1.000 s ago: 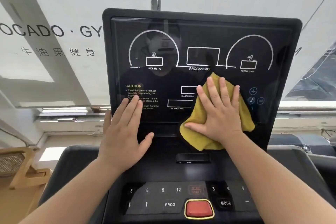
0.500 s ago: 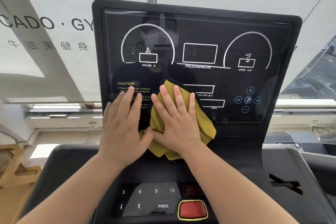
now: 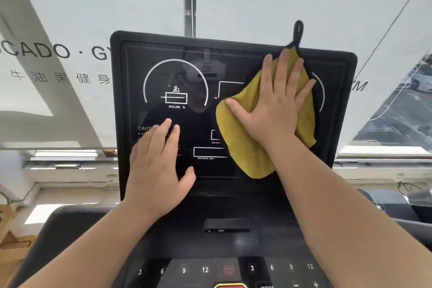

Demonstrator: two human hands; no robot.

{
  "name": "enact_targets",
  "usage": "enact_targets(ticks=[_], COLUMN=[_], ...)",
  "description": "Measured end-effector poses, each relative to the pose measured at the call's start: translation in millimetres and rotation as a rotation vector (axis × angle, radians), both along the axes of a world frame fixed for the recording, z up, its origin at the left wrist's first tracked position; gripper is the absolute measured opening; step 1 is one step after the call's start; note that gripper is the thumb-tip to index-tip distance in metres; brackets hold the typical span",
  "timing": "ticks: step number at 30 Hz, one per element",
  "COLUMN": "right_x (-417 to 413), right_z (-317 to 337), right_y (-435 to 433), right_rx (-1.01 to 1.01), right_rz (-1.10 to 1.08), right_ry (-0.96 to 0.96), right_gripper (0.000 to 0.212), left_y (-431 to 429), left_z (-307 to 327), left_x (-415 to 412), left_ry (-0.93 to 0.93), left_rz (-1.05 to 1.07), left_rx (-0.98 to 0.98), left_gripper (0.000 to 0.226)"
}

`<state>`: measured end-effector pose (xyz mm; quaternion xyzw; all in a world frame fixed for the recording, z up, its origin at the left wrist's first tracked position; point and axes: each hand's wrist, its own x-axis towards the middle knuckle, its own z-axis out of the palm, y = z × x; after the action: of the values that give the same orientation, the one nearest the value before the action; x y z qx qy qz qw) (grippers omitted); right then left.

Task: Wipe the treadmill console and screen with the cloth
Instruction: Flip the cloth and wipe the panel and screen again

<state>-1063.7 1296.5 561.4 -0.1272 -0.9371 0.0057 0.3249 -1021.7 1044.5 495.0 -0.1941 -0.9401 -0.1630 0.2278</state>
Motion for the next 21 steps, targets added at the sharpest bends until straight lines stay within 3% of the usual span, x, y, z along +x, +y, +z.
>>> enact_targets(ticks=[3,7,12,17,21], right_x=[-19.5,-15.1,17.8,31.0,5.7], right_z=[15.8,-7.6,-52.6,-39.4,1.2], right_y=[-38.2,-69.1,-19.7,49.0,31.5], right_rx=[0.055,0.337,0.472,0.303,0.055], right_rz=[0.060,0.320,0.479,0.242,0.034], right_ry=[0.015,-0.005,-0.007,0.025,0.051], right_gripper=[0.114,0.087,0.076,0.087,0.090], left_y=[-1.1,1.2,3.3,0.3,-3.8], left_z=[-1.1,-1.5,-6.1,-6.5,-5.9], left_x=[2.7,2.7,5.8,3.8,2.1], left_ry=[-0.008,-0.026,-0.041,-0.051,-0.044], left_rz=[0.001,0.005,-0.002,-0.016,-0.035], left_rx=[0.022,0.025,0.012,0.024,0.035], left_gripper=[0.084,0.080,0.065,0.058,0.054])
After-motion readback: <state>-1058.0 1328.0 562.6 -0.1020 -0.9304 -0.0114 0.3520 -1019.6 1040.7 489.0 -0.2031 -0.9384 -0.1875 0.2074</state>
